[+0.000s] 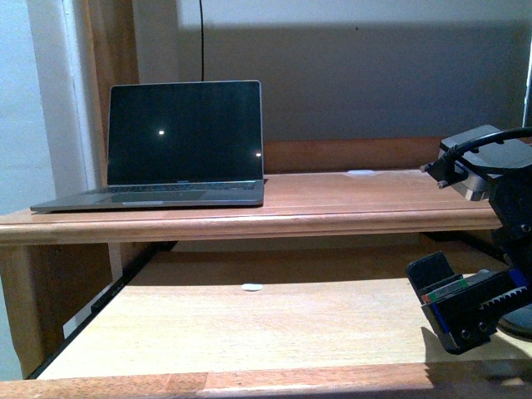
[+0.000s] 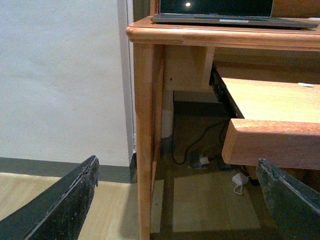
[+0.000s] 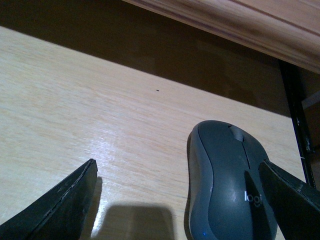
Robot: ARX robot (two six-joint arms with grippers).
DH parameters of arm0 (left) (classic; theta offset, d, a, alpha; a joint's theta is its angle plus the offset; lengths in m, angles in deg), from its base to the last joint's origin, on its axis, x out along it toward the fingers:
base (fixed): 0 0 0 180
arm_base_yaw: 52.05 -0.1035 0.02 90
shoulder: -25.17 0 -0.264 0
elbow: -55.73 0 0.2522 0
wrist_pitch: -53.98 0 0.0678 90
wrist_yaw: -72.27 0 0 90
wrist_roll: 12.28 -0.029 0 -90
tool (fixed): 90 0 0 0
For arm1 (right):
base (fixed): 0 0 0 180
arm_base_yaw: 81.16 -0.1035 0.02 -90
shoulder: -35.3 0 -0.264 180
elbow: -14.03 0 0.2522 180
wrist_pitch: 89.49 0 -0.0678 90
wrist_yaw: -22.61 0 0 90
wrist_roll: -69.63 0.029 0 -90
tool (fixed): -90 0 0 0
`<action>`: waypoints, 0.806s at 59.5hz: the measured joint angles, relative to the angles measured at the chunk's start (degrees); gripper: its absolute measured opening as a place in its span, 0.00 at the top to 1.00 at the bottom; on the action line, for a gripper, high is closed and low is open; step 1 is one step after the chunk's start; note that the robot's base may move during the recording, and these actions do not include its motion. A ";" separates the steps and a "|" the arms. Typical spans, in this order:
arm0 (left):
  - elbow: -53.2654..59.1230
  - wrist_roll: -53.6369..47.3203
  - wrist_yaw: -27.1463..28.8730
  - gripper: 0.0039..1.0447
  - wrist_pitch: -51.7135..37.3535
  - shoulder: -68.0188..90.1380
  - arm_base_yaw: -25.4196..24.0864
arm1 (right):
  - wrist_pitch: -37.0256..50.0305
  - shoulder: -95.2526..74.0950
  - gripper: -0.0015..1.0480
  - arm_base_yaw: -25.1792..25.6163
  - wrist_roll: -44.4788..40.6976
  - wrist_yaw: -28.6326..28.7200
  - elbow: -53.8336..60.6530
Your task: Place mouse
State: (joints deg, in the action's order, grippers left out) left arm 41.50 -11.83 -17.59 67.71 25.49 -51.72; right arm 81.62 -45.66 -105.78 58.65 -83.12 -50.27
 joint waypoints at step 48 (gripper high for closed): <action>0.00 0.00 0.00 0.07 0.00 0.00 0.00 | -9.31 -6.05 0.46 5.90 10.36 5.22 -6.14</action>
State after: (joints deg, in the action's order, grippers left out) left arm 41.50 -11.83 -17.59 67.71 25.49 -51.72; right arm 72.30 -51.72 -99.88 69.01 -77.90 -56.42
